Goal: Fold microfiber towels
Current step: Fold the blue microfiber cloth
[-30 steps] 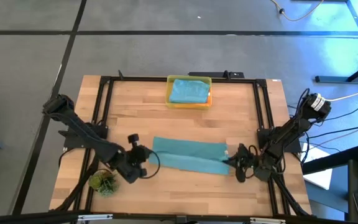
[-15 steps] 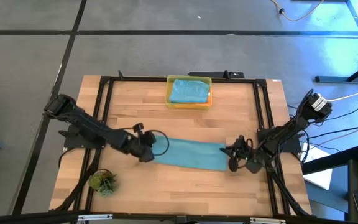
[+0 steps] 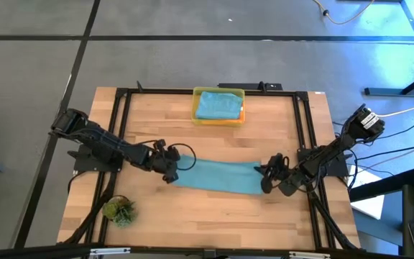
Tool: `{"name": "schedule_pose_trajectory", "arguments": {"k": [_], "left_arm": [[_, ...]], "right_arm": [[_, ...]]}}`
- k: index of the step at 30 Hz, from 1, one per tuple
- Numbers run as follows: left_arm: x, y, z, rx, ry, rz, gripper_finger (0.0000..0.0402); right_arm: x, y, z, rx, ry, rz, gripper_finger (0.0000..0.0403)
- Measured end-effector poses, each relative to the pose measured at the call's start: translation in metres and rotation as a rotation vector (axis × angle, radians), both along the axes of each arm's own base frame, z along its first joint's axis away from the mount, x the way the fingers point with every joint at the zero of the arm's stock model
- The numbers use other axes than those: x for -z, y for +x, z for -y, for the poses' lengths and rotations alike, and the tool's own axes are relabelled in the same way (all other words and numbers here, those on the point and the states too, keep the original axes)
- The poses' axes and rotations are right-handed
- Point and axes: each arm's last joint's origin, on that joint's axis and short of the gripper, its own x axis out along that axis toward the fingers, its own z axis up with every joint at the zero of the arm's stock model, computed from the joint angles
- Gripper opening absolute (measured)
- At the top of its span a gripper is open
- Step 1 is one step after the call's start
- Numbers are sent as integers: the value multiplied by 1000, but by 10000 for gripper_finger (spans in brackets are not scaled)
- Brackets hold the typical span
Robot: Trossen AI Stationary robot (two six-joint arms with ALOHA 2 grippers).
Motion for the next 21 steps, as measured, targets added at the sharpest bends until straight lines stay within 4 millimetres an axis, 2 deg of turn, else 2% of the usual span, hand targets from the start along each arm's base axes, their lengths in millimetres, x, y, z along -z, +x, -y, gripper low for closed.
{"name": "schedule_pose_trajectory", "arguments": {"k": [3, 7, 14, 21], "left_arm": [[0, 1, 0, 17, -41, -6, 5], [0, 2, 1, 65, -40, -11, 37], [-15, 7, -1, 65, 0, 26, 102], [-43, 28, 8, 150, 51, 150, 120]], "right_arm": [[1, -1, 1, 16, 6, -9, 3], [2, -2, 2, 28, 10, -12, 18], [2, -2, 2, 30, 6, -11, 74], [0, -2, 3, 25, -44, -4, 143]]}}
